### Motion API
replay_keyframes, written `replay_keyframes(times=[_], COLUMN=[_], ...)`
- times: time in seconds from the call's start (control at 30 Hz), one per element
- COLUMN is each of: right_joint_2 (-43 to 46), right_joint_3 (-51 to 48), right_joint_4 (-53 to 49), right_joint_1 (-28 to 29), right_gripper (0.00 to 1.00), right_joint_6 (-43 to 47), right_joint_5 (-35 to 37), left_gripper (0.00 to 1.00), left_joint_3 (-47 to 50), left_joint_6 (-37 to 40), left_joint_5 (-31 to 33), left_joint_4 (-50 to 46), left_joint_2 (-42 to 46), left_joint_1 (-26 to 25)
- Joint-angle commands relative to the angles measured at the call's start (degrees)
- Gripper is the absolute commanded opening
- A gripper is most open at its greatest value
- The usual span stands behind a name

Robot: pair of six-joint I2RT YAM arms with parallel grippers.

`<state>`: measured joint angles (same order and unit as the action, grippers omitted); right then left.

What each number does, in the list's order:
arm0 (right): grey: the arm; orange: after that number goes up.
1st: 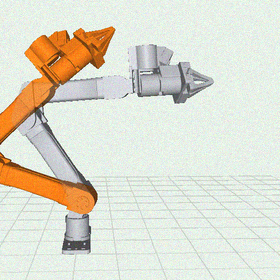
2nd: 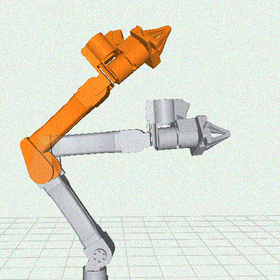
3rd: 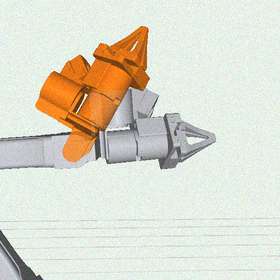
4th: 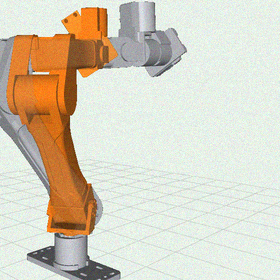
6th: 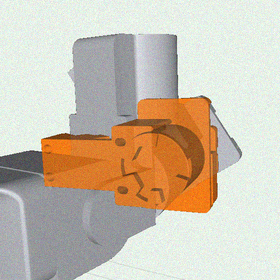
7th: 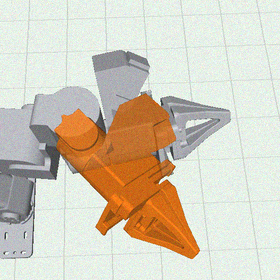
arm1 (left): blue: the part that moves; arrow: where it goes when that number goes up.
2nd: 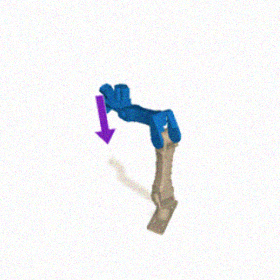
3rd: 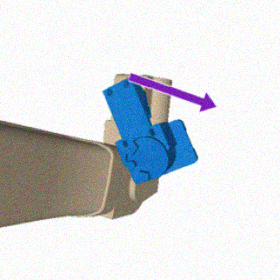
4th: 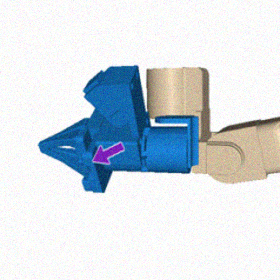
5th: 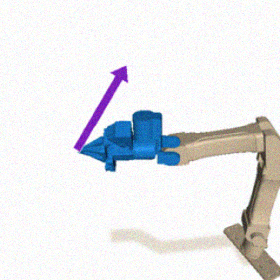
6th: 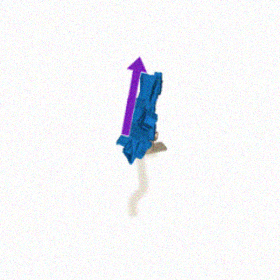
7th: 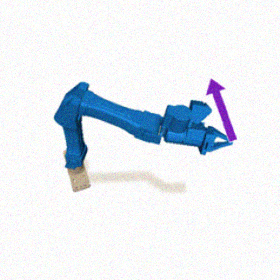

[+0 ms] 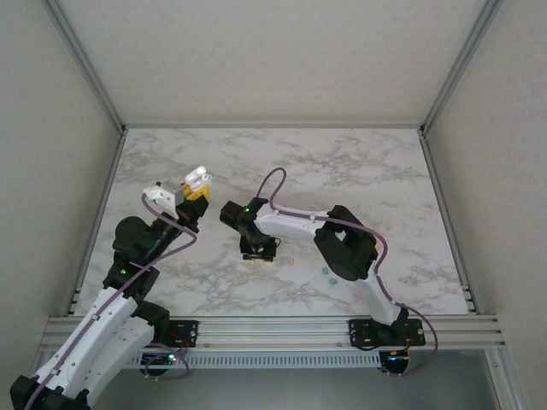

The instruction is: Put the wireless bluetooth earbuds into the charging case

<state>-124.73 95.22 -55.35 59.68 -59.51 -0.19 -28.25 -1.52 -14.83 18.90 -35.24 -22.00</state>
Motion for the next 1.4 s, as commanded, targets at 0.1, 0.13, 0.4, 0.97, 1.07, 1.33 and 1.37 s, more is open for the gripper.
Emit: replay_keyframes(times=[0.1,0.13,0.4,0.97,1.07,1.33,1.37], right_joint_2=[-1.37,-1.37,-1.53,11.83,16.75,33.44,34.86], right_joint_3=[1.31,1.26,1.13,-1.86,-3.02,-6.01,-6.26], right_joint_4=[-1.98,-1.83,-1.58,0.00,1.07,13.69,15.18], right_joint_1=[0.68,0.69,0.69,-0.26,-0.83,-1.86,-2.02], right_gripper=[0.36,0.36,0.32,0.29,0.29,0.29,0.29], right_joint_6=[0.88,0.95,2.46,6.83,7.57,16.67,17.36], right_joint_5=[0.23,0.19,0.97,9.78,13.05,23.12,24.12], left_gripper=[0.16,0.16,0.16,0.16,0.16,0.16,0.17], left_joint_3=[0.39,0.39,0.30,-0.97,-1.28,-2.13,-2.52], left_joint_6=[0.55,0.55,0.56,-0.55,-1.10,-5.31,-5.42], left_joint_5=[0.51,0.50,0.46,-0.25,-0.55,-5.83,-6.13], left_joint_4=[0.17,0.18,0.01,-0.03,0.07,8.00,8.83], left_joint_2=[0.57,0.51,0.27,-2.69,-3.05,-10.08,-11.29], left_joint_1=[0.58,0.58,0.55,0.55,0.55,-0.41,-0.94])
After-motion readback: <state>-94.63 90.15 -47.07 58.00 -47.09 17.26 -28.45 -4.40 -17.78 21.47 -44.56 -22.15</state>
